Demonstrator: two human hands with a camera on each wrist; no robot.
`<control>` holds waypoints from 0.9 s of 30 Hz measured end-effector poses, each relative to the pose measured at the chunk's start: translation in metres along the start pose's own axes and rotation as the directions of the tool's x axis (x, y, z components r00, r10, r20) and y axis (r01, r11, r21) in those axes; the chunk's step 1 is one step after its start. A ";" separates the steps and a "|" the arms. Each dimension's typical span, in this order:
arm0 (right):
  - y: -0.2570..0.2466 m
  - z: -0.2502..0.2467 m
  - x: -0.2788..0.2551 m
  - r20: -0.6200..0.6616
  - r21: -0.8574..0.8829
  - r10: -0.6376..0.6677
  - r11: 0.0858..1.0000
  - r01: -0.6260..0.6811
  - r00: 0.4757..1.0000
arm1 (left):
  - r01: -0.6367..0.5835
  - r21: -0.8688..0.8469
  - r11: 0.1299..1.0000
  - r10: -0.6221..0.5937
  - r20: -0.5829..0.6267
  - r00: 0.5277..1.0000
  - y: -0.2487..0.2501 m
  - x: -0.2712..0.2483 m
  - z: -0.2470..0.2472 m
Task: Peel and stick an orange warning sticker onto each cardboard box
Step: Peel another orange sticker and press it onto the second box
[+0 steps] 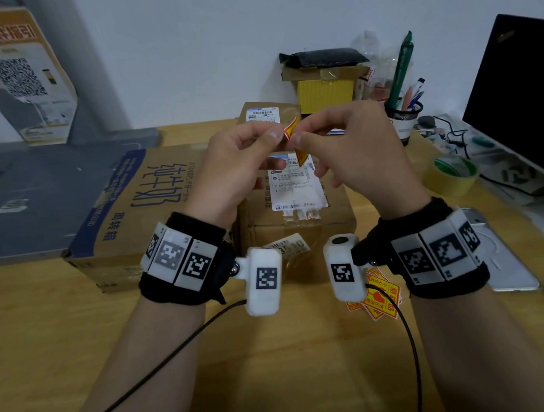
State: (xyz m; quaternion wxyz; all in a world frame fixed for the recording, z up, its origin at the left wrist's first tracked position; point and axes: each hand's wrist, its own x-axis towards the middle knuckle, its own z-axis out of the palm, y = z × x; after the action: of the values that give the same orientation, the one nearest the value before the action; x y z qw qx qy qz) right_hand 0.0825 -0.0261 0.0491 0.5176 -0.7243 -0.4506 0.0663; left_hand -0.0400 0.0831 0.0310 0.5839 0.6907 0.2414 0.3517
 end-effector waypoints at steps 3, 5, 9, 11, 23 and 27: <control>-0.001 -0.001 0.000 -0.002 0.014 0.001 1.000 -0.001 1.000 | 0.003 -0.011 1.000 -0.003 0.008 1.000 0.000 0.000 0.000; -0.001 -0.001 0.000 0.001 0.020 0.006 1.000 -0.006 1.000 | 0.001 -0.006 1.000 -0.001 0.015 1.000 -0.001 0.000 0.001; -0.002 -0.001 -0.001 0.014 0.033 0.005 0.999 -0.005 1.000 | -0.014 0.006 1.000 0.014 0.038 0.999 -0.003 0.001 0.002; -0.002 -0.001 -0.002 0.015 0.049 0.000 0.999 -0.001 1.000 | -0.014 0.018 1.000 0.013 0.045 0.999 -0.003 0.002 0.003; 0.004 0.008 0.001 0.022 0.050 0.046 0.998 -0.047 0.999 | -0.009 0.051 0.999 0.007 0.039 0.999 -0.004 0.004 0.003; 0.003 0.008 0.000 0.018 0.063 0.034 0.997 -0.035 0.999 | -0.028 0.078 0.997 0.024 0.047 0.999 -0.003 0.002 0.004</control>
State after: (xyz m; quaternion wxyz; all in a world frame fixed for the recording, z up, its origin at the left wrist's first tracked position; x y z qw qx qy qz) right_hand 0.0802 -0.0208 0.0432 0.5353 -0.7148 -0.4399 0.0953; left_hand -0.0357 0.0825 0.0281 0.5571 0.7242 0.2325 0.3335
